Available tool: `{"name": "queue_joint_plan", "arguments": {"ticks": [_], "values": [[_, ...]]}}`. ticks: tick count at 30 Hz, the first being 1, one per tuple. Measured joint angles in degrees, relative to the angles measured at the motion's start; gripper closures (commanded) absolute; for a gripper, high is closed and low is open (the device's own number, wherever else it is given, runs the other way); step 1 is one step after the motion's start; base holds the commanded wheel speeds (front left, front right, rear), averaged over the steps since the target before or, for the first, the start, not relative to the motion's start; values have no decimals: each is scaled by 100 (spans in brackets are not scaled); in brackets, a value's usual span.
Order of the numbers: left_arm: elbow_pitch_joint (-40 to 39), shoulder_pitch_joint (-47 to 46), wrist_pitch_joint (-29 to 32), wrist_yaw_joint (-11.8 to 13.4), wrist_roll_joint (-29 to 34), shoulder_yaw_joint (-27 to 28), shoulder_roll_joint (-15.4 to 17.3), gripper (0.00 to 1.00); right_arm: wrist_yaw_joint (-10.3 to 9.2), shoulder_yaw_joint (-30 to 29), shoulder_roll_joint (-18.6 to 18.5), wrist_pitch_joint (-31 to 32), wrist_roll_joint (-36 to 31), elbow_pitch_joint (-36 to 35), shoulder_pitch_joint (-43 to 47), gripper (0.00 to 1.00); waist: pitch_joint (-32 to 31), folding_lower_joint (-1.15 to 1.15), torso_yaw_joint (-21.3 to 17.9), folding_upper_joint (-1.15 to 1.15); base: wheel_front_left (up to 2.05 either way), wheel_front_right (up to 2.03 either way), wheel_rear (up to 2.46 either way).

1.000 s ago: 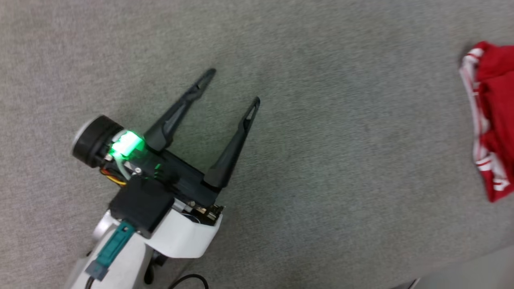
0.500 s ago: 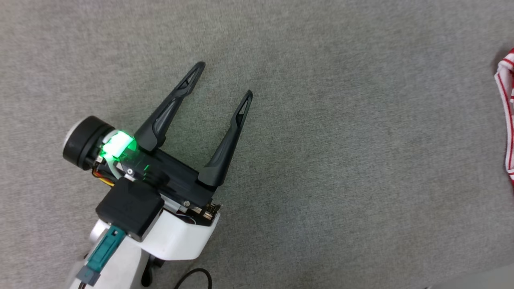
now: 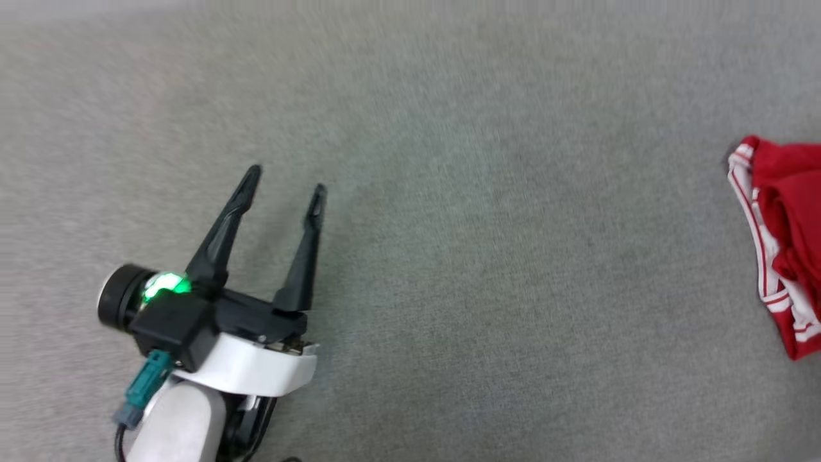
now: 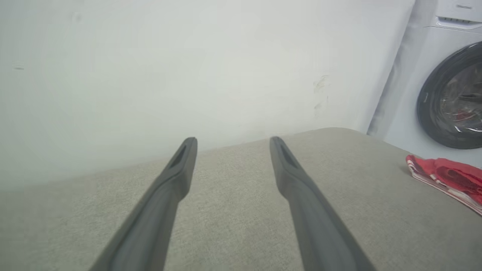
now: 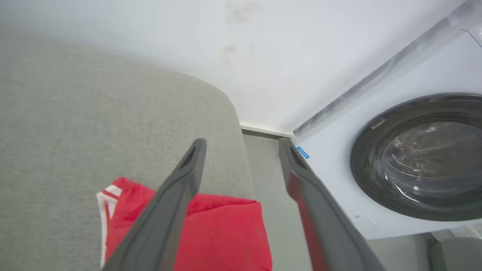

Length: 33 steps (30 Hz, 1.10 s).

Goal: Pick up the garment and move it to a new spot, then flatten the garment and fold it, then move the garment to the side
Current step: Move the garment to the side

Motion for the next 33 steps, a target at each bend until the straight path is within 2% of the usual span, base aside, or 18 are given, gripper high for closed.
{"name": "queue_joint_plan", "arguments": {"ticks": [7, 13, 17, 22, 33], "values": [[365, 533, -14, 160, -127, 479, -162, 0, -1, -123, 1210, 33, 412, -1635, 736, 0, -774, -1, 283, 0, 0, 0, 0], [494, 815, -14, 214, -89, 740, -324, 0, -2, -224, 2034, -436, 601, -2377, 1533, 0, -1256, -1, 613, 0, 0, 0, 0], [557, 1027, -14, 183, 12, 820, -447, 0, -1, -115, 2285, -932, 759, -2417, 2047, 0, -1480, -1, 828, 0, 0, 0, 0], [649, 1216, -15, 37, 115, 953, -579, 0, -1, 141, 2405, -1437, 1000, -2326, 2502, 0, -1688, 0, 1038, 0, 0, 0, 0], [846, 1480, -14, -230, 297, 1184, -844, 0, -2, 396, 2706, -2150, 1140, -1500, 2939, 0, -1934, 0, 1202, 0, 0, 0, 0]]}}
